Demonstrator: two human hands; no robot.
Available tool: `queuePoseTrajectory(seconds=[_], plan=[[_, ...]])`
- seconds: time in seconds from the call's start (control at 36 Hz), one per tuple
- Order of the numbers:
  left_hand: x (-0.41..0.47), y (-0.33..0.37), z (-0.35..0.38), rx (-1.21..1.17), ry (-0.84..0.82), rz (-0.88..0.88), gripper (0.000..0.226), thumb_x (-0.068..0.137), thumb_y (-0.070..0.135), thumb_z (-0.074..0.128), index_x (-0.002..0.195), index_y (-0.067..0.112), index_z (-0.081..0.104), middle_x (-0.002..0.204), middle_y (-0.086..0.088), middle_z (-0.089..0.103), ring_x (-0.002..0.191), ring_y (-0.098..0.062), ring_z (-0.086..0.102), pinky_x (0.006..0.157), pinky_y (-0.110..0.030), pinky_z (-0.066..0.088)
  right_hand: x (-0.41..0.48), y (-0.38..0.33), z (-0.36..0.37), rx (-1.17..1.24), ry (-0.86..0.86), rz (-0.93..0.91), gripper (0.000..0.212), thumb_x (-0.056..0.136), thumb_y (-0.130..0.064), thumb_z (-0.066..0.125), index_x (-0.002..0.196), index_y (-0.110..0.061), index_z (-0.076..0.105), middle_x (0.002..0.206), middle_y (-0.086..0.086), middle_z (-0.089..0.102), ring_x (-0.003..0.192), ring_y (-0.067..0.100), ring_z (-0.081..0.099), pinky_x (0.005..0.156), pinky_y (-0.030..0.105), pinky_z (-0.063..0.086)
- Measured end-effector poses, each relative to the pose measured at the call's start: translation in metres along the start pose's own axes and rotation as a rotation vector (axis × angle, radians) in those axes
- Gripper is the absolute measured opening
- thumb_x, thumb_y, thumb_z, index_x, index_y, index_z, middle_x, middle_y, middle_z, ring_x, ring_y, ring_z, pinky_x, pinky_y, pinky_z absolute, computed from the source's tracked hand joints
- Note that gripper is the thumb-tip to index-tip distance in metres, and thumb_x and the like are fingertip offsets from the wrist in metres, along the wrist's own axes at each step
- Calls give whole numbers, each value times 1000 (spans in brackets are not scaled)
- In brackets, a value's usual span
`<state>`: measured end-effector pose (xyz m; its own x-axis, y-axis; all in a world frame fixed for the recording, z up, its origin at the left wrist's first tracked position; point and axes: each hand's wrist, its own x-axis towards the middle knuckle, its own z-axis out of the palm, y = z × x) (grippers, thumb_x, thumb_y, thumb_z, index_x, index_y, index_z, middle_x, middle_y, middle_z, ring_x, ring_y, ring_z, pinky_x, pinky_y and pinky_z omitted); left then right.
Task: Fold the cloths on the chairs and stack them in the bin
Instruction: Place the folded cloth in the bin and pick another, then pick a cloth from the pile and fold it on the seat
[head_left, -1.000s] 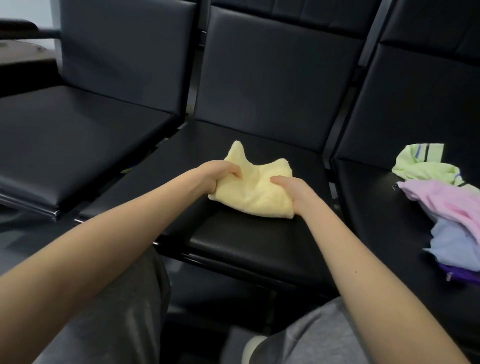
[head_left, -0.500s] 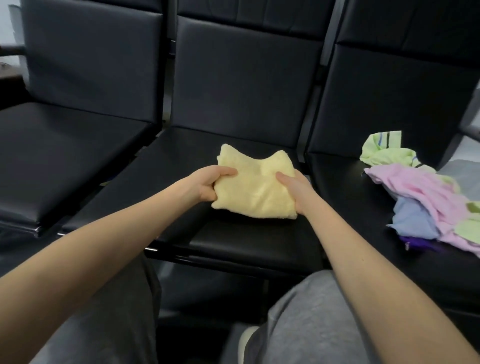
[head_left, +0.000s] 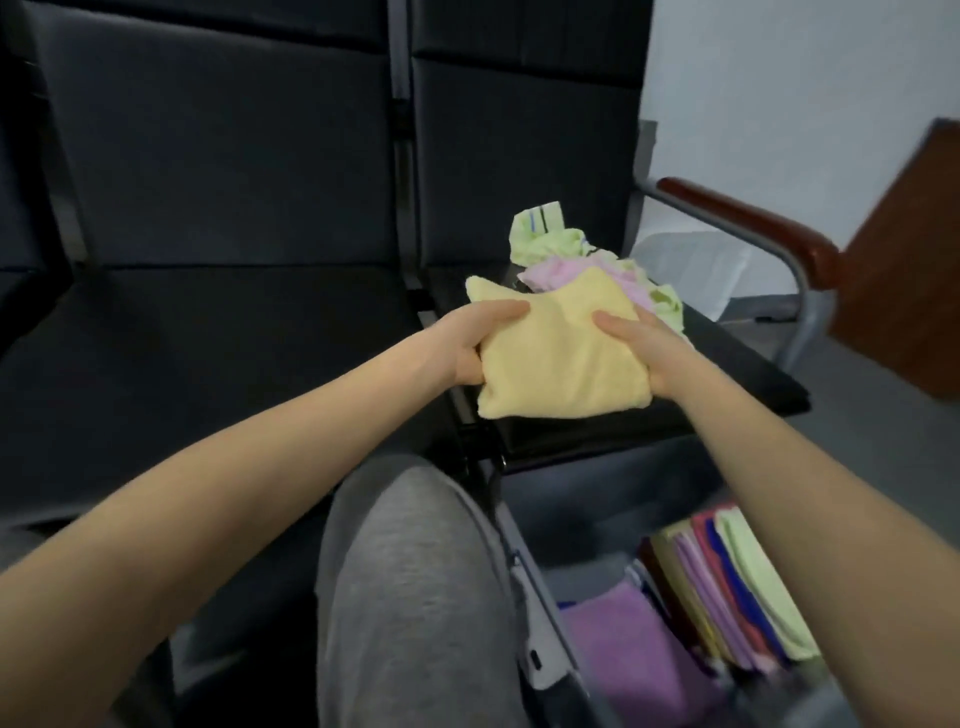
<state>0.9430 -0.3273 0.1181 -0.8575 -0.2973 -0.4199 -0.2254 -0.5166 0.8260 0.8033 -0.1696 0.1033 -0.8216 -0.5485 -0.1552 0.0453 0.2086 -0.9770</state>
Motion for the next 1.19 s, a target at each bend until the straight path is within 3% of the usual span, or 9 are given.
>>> queuePoseTrajectory(seconds=[0.11, 0.31, 0.58, 0.75, 0.83, 0.97, 1.06, 1.11, 1.19], plan=[[-2, -40, 51, -9, -33, -95, 23, 96, 17, 54, 116, 4, 56, 119, -9, 59, 121, -28, 52, 93, -39, 42, -25, 26, -56, 4, 10, 87, 54, 89, -31, 64, 138, -22, 45, 124, 6, 60, 112, 27, 58, 95, 45, 47], [-7, -119, 102, -68, -84, -270, 33, 97, 9, 49, 130, 4, 50, 130, -16, 56, 121, -31, 53, 93, -42, 41, -67, 89, -118, 6, 24, 364, 30, 94, -26, 55, 124, -21, 54, 114, 7, 64, 106, 26, 59, 89, 43, 46], [0, -213, 99, -36, 53, -433, 23, 99, 16, 45, 81, 5, 54, 82, -13, 59, 72, -28, 57, 64, -36, 47, -88, 178, -131, -191, -84, 541, 59, 83, -27, 70, 136, -23, 44, 133, 5, 54, 123, 30, 49, 109, 51, 35], [-1, -239, 97, 365, 55, -669, 19, 98, 19, 48, 116, 14, 44, 116, -14, 50, 129, -33, 40, 106, -43, 32, -85, 209, -124, -462, -126, 702, 63, 82, -39, 68, 136, -23, 40, 138, 5, 46, 125, 27, 44, 105, 41, 38], [-2, -247, 100, 461, 15, -805, 59, 98, 18, 48, 146, 1, 18, 151, -22, 22, 138, -37, 24, 110, -49, 24, -89, 211, -120, -713, -198, 786, 66, 92, -43, 56, 146, -21, 27, 144, 9, 40, 127, 29, 43, 100, 38, 41], [13, -245, 110, 550, 69, -710, 59, 99, 14, 45, 148, -2, 16, 155, -23, 11, 141, -38, 18, 114, -45, 20, -80, 196, -120, -875, -214, 722, 66, 94, -46, 51, 149, -24, 22, 150, 6, 33, 128, 28, 43, 102, 40, 42], [15, -224, 119, 306, 78, -622, 20, 98, 10, 43, 105, 1, 59, 119, -17, 43, 123, -26, 39, 105, -29, 33, -69, 185, -116, -727, -223, 665, 41, 96, -40, 50, 132, -19, 47, 116, 3, 59, 97, 19, 58, 80, 30, 48], [17, -205, 125, 302, 18, -511, 30, 96, 8, 44, 72, 23, 53, 87, -5, 42, 87, -18, 46, 77, -22, 39, -62, 175, -114, -422, -265, 604, 25, 97, -37, 49, 111, -18, 58, 98, -1, 62, 80, 13, 59, 75, 27, 48], [25, -172, 134, 349, -40, -391, 28, 96, 8, 37, 69, 14, 41, 71, -3, 41, 61, -14, 38, 58, -20, 34, -52, 147, -114, 22, -334, 484, 23, 99, -29, 43, 91, -15, 59, 82, -2, 66, 63, 8, 60, 63, 21, 51]])
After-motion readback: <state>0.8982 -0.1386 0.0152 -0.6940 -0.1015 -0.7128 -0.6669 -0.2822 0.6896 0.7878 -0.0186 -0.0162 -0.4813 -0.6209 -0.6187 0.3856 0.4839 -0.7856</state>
